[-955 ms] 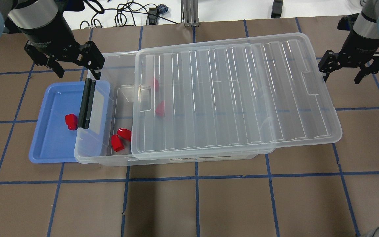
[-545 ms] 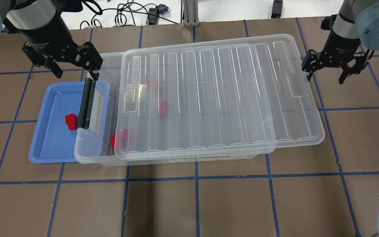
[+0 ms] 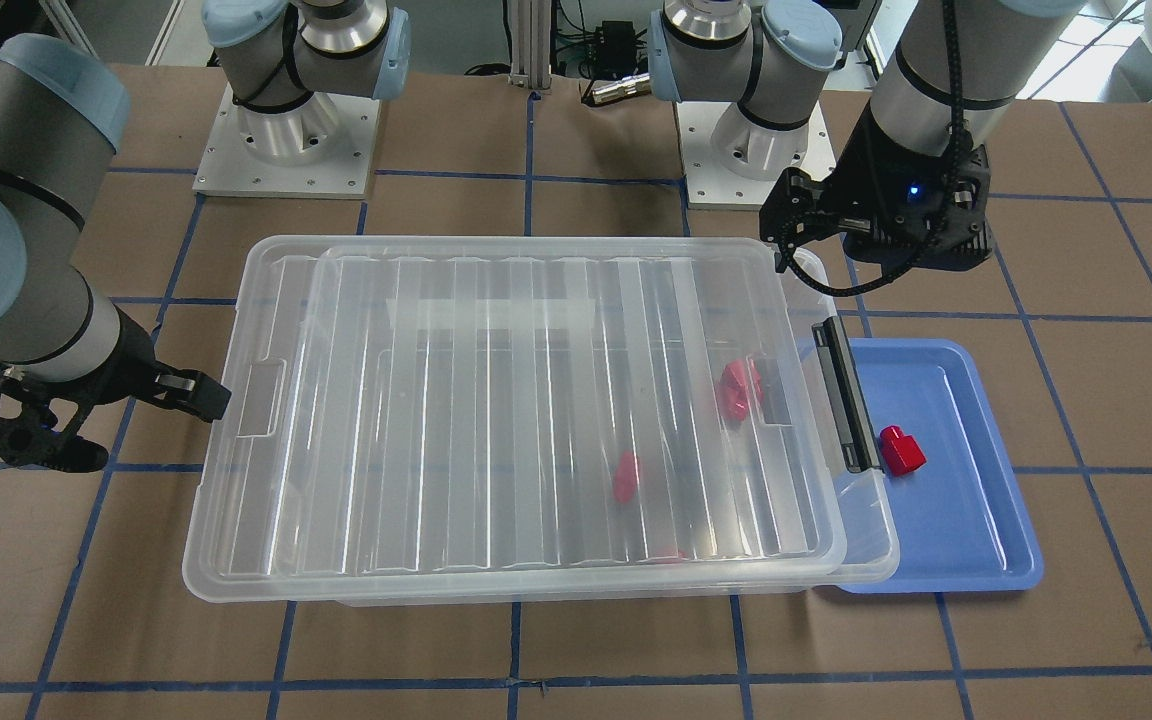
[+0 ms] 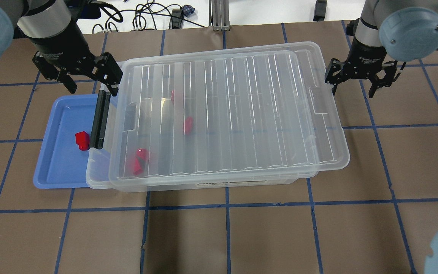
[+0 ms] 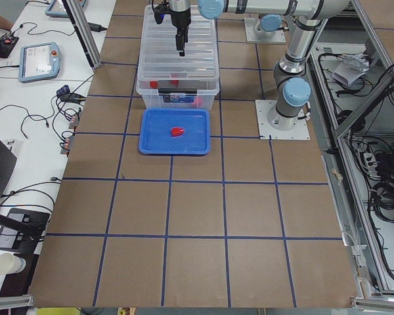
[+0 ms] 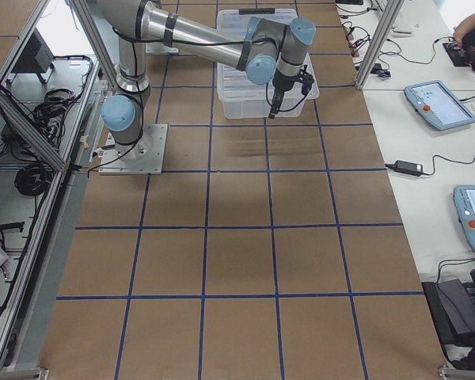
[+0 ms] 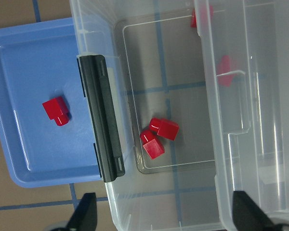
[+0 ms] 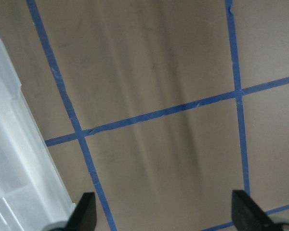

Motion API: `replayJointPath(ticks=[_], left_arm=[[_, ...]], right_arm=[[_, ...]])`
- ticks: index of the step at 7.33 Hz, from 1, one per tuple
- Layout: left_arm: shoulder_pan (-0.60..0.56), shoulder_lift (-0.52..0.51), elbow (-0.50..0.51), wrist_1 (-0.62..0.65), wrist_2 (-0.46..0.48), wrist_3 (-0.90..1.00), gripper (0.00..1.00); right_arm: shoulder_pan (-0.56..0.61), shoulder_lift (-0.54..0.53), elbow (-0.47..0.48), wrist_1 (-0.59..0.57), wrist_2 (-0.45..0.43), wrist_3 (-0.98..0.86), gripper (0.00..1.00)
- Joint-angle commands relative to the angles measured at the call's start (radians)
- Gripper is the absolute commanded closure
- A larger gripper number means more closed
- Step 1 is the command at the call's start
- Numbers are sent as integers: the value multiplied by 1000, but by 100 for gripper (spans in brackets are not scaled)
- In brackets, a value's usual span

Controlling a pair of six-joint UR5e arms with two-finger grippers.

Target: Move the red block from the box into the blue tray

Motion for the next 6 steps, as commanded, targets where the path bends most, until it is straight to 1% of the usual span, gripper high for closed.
replayJointPath(ticks=[1, 6], left_arm=[[-4, 5, 0, -5, 3, -1, 0], [-1, 22, -3, 2, -3, -1, 0]], right_arm=[[26, -1, 0, -1, 0, 12, 0], [34, -1, -2, 2, 0, 10, 0]])
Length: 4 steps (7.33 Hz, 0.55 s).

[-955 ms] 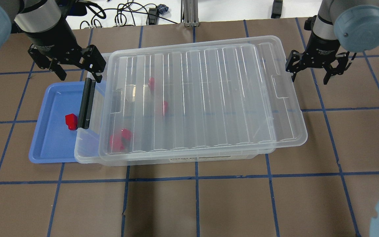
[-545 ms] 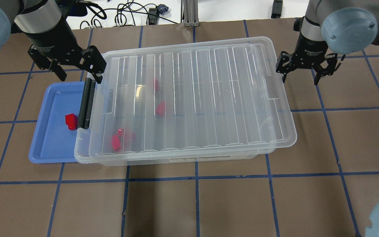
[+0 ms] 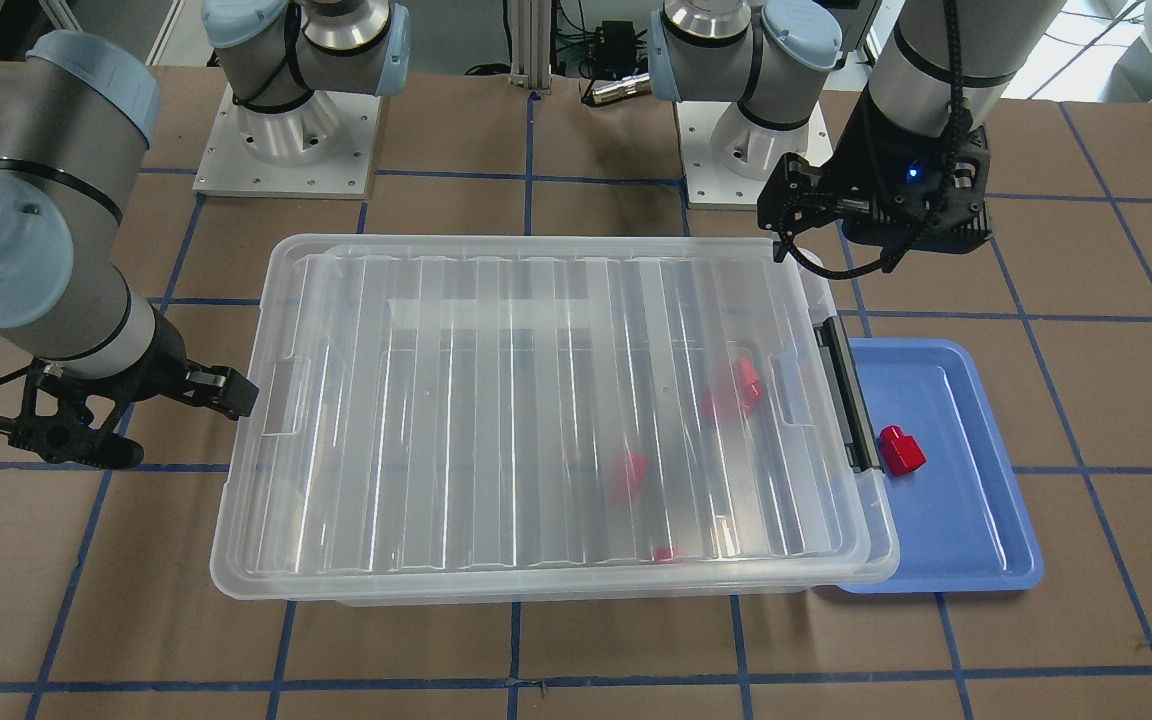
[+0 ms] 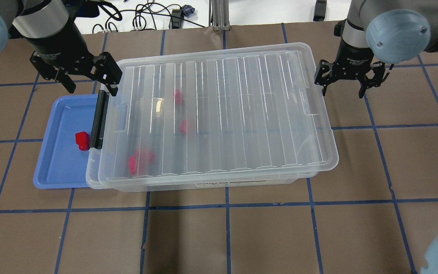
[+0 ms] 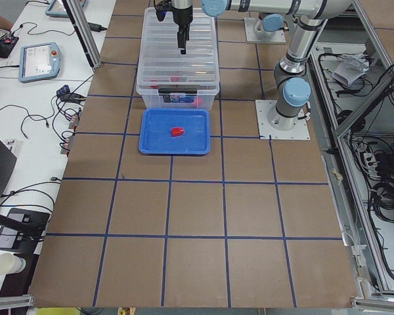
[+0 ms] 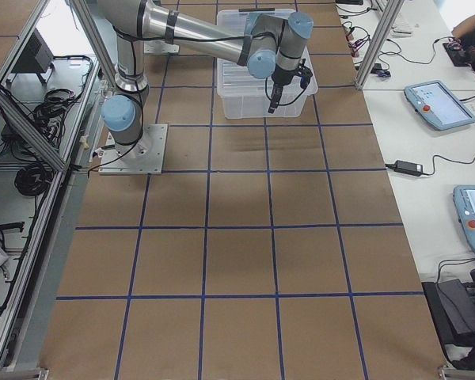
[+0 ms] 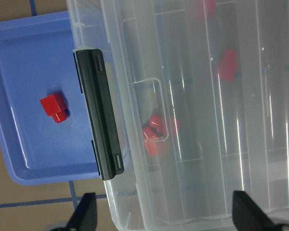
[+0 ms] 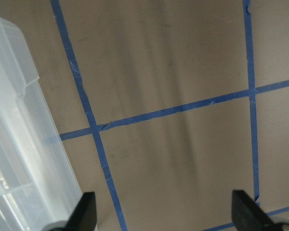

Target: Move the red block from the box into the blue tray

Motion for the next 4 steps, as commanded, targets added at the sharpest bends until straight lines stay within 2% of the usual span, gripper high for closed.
replayJointPath(ticks=[1, 4], left_arm=[[5, 5, 0, 2, 0, 0, 0], [10, 5, 1, 2, -2, -2, 0]], right_arm=[[0, 0, 0, 1, 0, -1, 0], [2, -2, 0, 3, 1, -1, 0]])
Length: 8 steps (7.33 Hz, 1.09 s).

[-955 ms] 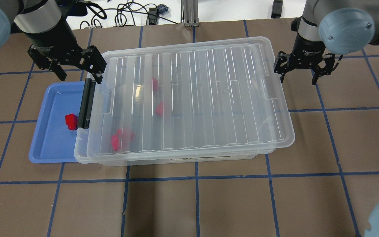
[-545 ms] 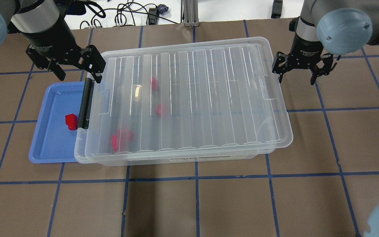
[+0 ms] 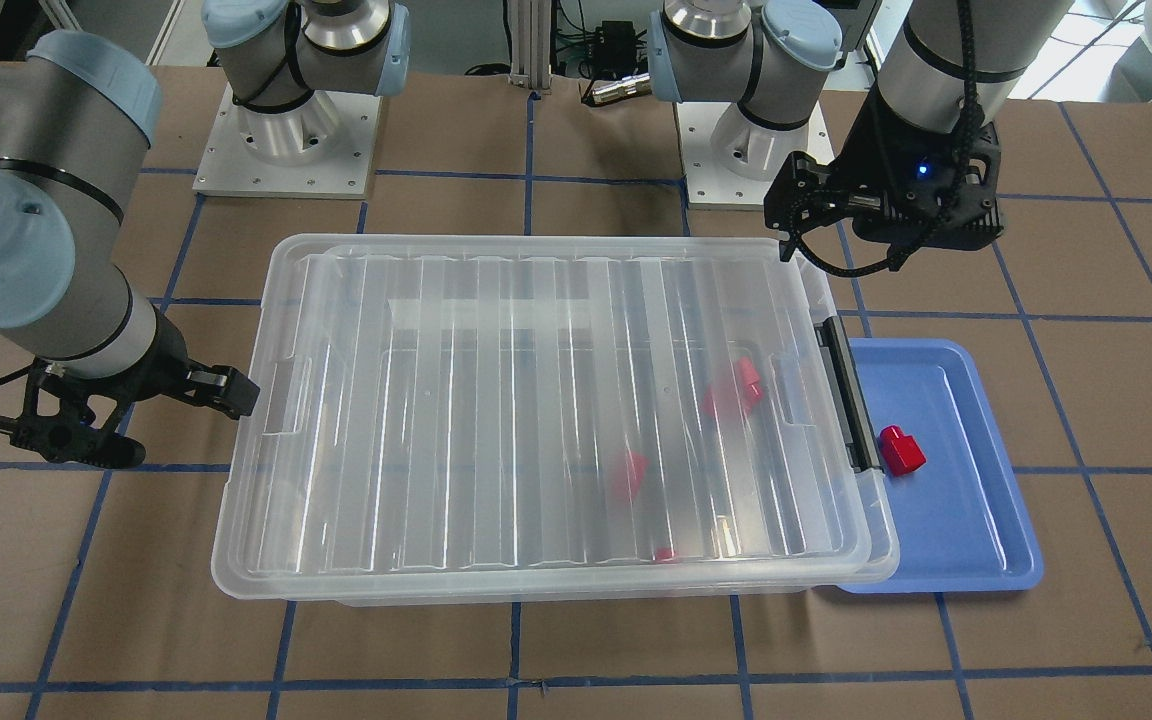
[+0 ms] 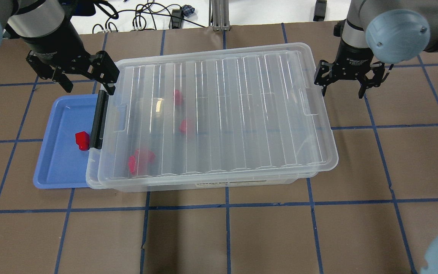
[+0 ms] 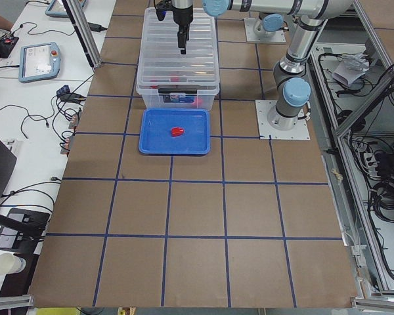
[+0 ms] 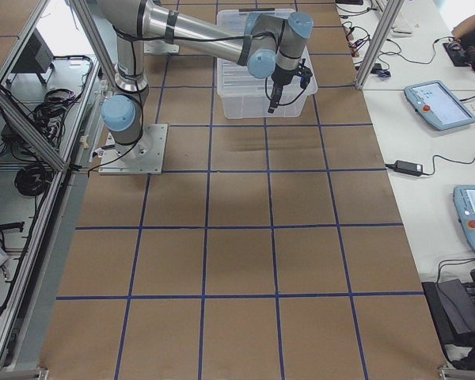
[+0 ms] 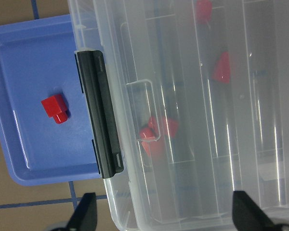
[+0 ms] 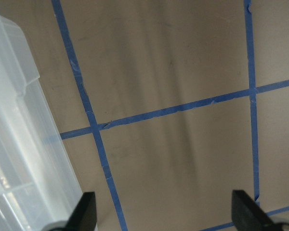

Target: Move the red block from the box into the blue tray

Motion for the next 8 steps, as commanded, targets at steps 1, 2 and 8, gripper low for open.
replayJointPath(ticks=[1, 2, 8], left_arm=[[1, 3, 4, 2, -2, -1, 0], [1, 3, 6, 2, -40, -4, 0], [1, 12, 6, 2, -24, 9, 0]], right_arm=[[1, -1, 0, 0, 1, 0, 0], [1, -1, 0, 1, 8, 0, 0], [-4, -188, 3, 7, -9, 0, 0]])
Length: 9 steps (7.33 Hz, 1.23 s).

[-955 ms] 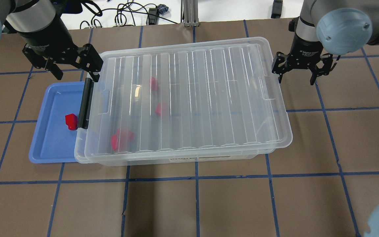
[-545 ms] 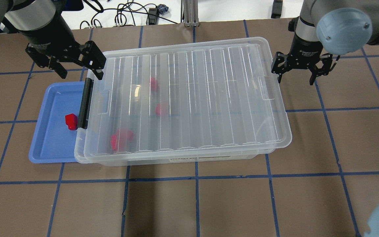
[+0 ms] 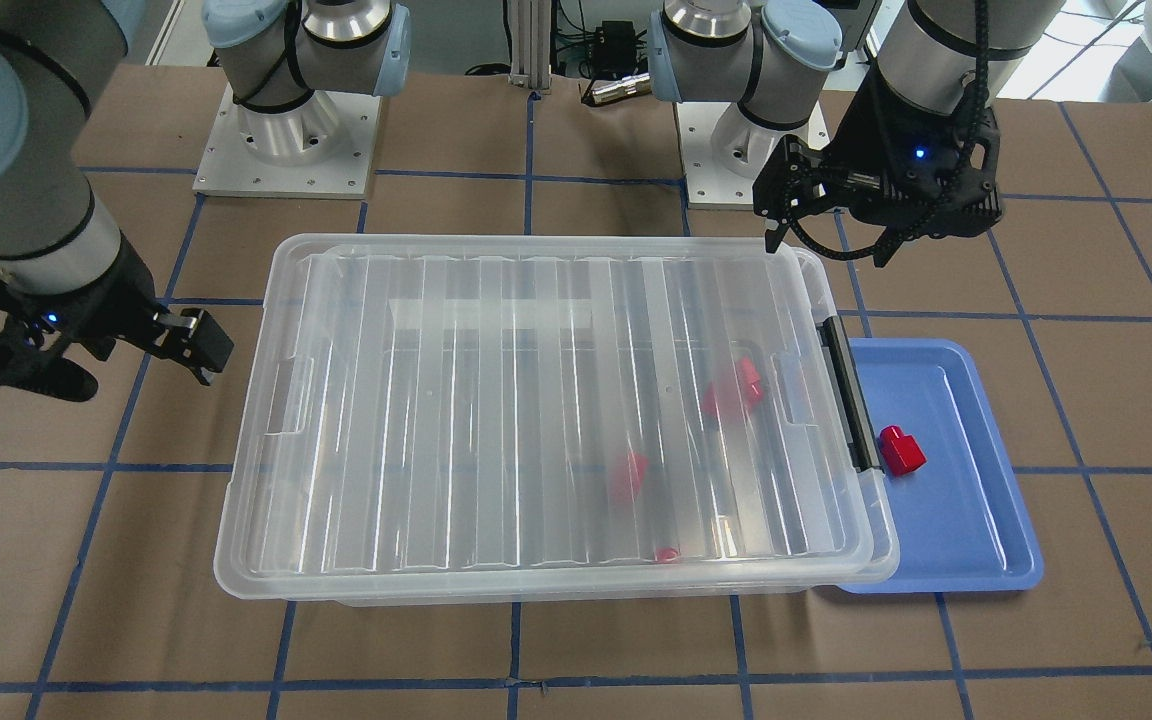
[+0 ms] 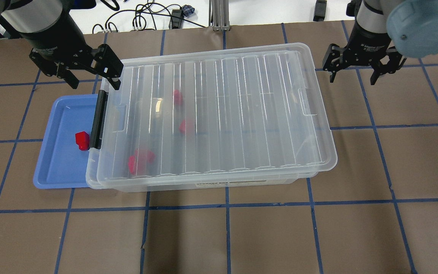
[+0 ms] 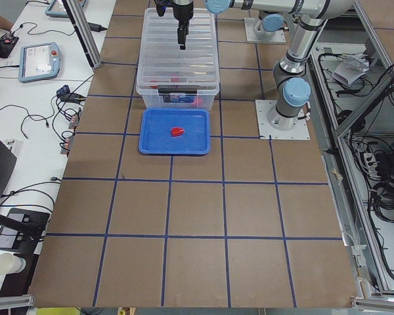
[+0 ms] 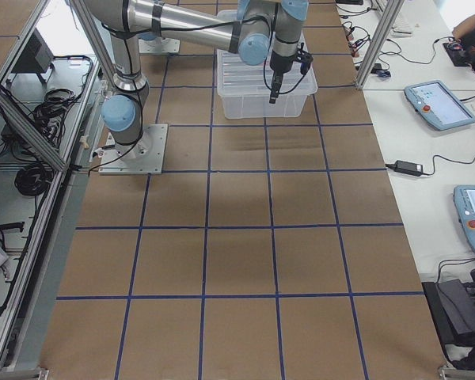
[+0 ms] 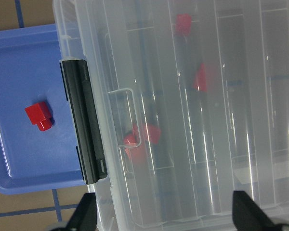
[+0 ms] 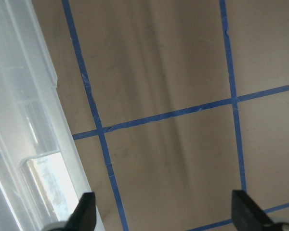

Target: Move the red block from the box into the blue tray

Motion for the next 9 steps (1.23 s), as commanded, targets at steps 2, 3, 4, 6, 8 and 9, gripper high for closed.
replayJointPath(ticks=[2, 3, 4, 6, 8, 9], left_arm=[[-2, 18, -9, 0, 36, 4, 0], [-2, 18, -9, 0, 36, 4, 0], [-2, 18, -9, 2, 35, 4, 0], [-2, 16, -9, 0, 36, 4, 0], [-3, 15, -9, 0, 36, 4, 0], [-3, 13, -11, 0, 36, 4, 0]], right_arm=[[8, -137, 17, 47, 21, 4, 0], [35, -157, 37, 85, 74, 4, 0], [60, -165, 38, 87, 76, 4, 0], [75, -182, 37, 137, 64, -13, 0], [72, -179, 24, 173, 75, -54, 0], [71, -179, 26, 173, 75, -54, 0]])
